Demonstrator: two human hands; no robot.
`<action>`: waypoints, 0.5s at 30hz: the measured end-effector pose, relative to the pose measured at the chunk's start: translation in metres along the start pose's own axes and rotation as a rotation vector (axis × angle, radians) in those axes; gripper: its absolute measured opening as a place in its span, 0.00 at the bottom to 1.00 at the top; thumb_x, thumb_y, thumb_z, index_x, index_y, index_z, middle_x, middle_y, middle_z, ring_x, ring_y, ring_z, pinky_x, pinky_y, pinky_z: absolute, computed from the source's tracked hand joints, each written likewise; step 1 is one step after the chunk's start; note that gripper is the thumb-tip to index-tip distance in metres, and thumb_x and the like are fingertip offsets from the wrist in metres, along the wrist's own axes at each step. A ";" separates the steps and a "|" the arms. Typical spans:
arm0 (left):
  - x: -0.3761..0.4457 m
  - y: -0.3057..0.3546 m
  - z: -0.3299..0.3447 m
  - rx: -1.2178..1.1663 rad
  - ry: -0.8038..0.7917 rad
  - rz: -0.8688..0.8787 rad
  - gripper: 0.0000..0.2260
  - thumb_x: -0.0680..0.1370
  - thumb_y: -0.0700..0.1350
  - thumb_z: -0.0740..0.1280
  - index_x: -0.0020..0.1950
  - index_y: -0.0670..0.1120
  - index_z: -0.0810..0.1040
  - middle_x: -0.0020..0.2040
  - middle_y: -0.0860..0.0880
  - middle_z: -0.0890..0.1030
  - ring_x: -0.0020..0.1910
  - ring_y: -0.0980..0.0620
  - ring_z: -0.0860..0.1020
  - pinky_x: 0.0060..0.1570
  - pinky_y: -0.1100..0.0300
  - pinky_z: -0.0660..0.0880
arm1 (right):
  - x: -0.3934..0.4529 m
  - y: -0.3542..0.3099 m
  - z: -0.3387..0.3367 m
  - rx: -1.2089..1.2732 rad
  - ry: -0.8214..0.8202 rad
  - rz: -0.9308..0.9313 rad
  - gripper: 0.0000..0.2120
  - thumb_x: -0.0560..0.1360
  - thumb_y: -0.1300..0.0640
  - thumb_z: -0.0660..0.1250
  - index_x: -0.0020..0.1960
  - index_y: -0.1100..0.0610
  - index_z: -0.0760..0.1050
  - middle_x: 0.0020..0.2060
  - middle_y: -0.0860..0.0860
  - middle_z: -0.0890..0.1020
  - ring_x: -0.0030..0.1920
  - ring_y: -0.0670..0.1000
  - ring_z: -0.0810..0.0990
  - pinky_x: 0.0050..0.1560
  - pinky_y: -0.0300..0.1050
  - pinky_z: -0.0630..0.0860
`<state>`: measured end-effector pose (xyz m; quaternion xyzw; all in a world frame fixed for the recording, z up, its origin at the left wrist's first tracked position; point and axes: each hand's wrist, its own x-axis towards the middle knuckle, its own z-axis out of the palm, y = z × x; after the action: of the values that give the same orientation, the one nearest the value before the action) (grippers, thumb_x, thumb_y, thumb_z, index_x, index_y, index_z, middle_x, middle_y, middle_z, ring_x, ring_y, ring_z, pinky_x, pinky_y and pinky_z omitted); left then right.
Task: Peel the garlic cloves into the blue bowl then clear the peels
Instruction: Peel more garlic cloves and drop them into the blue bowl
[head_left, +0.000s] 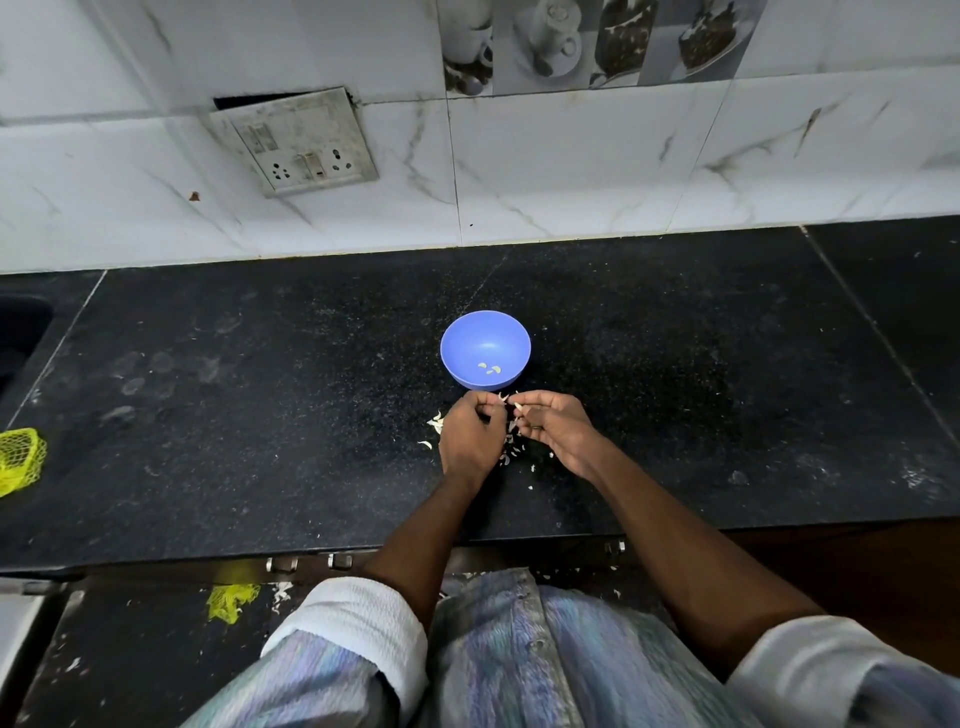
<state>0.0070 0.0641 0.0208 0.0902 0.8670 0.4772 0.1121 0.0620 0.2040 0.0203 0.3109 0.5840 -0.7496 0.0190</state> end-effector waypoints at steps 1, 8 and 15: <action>0.000 0.000 0.000 -0.010 -0.003 -0.005 0.04 0.80 0.48 0.68 0.48 0.53 0.82 0.40 0.57 0.83 0.42 0.54 0.82 0.44 0.57 0.78 | 0.001 0.000 0.000 0.004 0.003 -0.002 0.11 0.81 0.70 0.63 0.57 0.61 0.82 0.41 0.55 0.83 0.40 0.47 0.80 0.46 0.40 0.80; 0.002 -0.001 0.004 0.018 -0.026 -0.067 0.05 0.76 0.52 0.75 0.42 0.53 0.83 0.37 0.57 0.84 0.38 0.59 0.82 0.41 0.60 0.77 | 0.002 0.002 -0.002 -0.023 0.023 -0.070 0.10 0.80 0.70 0.65 0.59 0.63 0.82 0.43 0.53 0.87 0.40 0.46 0.81 0.46 0.39 0.80; 0.003 0.001 0.009 -0.134 -0.033 -0.031 0.02 0.74 0.48 0.77 0.43 0.52 0.89 0.37 0.58 0.86 0.36 0.61 0.84 0.44 0.59 0.81 | 0.002 0.004 0.000 -0.136 0.055 -0.197 0.08 0.79 0.68 0.68 0.56 0.63 0.83 0.41 0.54 0.86 0.36 0.45 0.80 0.41 0.37 0.79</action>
<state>0.0065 0.0724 0.0164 0.0772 0.8323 0.5309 0.1397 0.0625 0.2036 0.0161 0.2705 0.6614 -0.6978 -0.0498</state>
